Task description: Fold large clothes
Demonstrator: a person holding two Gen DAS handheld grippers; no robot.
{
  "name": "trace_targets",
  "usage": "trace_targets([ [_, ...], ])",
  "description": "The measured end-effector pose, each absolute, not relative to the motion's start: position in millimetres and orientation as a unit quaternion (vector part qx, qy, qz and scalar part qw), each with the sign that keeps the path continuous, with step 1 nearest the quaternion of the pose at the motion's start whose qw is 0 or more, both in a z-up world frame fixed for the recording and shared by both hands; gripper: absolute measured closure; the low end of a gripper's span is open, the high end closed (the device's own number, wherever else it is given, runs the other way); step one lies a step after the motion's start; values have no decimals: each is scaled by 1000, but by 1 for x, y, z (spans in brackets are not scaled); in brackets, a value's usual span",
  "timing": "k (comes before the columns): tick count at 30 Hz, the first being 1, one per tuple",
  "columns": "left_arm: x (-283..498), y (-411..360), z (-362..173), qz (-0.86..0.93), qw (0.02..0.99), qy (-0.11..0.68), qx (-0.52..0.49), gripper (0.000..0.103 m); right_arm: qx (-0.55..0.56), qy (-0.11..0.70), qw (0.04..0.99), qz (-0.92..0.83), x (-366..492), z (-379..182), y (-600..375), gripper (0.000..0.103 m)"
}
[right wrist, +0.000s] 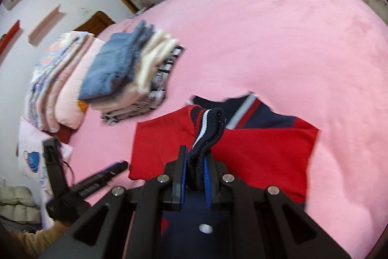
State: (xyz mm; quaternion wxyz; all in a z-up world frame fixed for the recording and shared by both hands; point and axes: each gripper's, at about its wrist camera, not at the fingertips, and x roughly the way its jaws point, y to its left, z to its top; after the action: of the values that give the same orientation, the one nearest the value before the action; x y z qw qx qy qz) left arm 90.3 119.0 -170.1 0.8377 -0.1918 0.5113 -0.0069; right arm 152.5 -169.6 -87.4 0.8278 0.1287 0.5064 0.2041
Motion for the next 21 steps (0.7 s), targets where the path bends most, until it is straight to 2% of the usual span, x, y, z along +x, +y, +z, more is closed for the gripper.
trace_targets([
  [11, 119, 96, -191, -16, 835, 526, -159, 66, 127, 542, 823, 111, 148, -150, -220, 91],
  [21, 147, 88, -221, 5, 826, 545, -148, 66, 51, 519, 846, 110, 164, -167, -223, 91],
])
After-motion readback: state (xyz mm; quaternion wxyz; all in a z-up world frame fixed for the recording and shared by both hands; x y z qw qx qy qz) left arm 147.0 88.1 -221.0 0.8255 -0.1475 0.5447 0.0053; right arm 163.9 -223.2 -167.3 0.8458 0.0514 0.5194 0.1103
